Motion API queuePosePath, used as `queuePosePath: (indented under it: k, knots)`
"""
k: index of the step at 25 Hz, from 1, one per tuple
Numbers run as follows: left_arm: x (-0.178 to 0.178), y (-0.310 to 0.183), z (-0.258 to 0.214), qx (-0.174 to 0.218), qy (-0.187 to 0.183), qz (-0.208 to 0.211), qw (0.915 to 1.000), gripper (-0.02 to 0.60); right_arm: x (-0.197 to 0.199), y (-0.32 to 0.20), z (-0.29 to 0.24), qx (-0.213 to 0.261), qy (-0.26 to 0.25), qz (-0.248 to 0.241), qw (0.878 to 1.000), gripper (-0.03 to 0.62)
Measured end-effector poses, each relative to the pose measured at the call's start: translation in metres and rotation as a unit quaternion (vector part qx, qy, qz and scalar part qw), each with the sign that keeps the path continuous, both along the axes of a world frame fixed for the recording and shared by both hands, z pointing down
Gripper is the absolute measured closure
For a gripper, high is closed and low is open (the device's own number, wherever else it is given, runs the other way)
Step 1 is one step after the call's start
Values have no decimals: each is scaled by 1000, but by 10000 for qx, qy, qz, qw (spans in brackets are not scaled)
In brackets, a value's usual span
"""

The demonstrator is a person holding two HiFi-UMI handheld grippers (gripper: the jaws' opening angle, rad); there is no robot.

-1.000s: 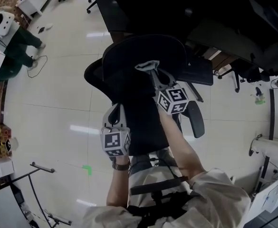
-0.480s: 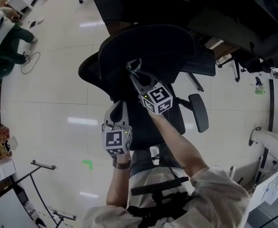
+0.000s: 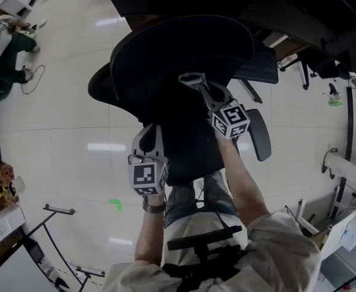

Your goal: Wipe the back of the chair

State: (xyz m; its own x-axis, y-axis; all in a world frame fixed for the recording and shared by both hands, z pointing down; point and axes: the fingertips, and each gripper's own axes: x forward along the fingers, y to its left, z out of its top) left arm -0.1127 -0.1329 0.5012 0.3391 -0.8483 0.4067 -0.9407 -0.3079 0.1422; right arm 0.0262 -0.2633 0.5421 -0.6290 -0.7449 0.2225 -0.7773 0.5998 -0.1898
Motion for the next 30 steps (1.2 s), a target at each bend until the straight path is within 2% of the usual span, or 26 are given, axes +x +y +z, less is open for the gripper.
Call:
queuePosePath:
  k: [2, 3, 5, 7, 9, 13, 15, 17, 19, 21, 24, 26, 28, 30]
  knots:
    - [7, 0, 3, -16, 49, 97, 9999, 574, 60, -6, 5, -70, -39, 815, 9966, 572]
    - [10, 1, 4, -28, 75, 135, 9999, 574, 76, -5, 6, -64, -29, 1028, 9947, 572]
    - [13, 4, 8, -71, 117, 182, 9997, 574, 72, 3, 8, -36, 7, 974, 9952, 572]
    - [15, 9, 13, -180, 160, 189, 9995, 574, 30, 16, 10, -10, -19, 402, 9992, 572]
    - [13, 14, 17, -279, 193, 153, 9993, 574, -31, 36, 13, 58, 46, -393, 9992, 572]
    - [0, 22, 20, -415, 392, -63, 9983, 574, -153, 86, 13, 296, 286, -1908, 9808, 572]
    - [-1, 26, 25, -472, 394, -59, 9981, 574, -174, 96, 20, 298, 308, -2193, 9747, 572]
    - [3, 31, 31, -506, 317, 39, 9982, 574, -157, 86, 34, 156, 246, -1948, 9804, 572]
    - [7, 34, 36, -479, 241, 142, 9985, 573, -111, 61, 49, -33, 129, -1305, 9914, 572]
    - [7, 36, 39, -416, 166, 190, 9988, 572, -49, 33, 64, -191, 45, -478, 9987, 572]
    - [7, 39, 47, -413, 140, 181, 9989, 572, 50, 1, 82, -377, 54, 759, 9964, 572]
    - [4, 39, 52, -359, 91, 106, 9993, 572, 92, -6, 92, -447, 143, 1253, 9910, 572]
    - [-1, 38, 53, -112, -160, -32, 9998, 572, 89, -1, 100, -465, 152, 1228, 9912, 572]
    - [-4, 38, 55, 60, -284, -156, 9995, 572, 39, 14, 111, -486, 141, 687, 9964, 572]
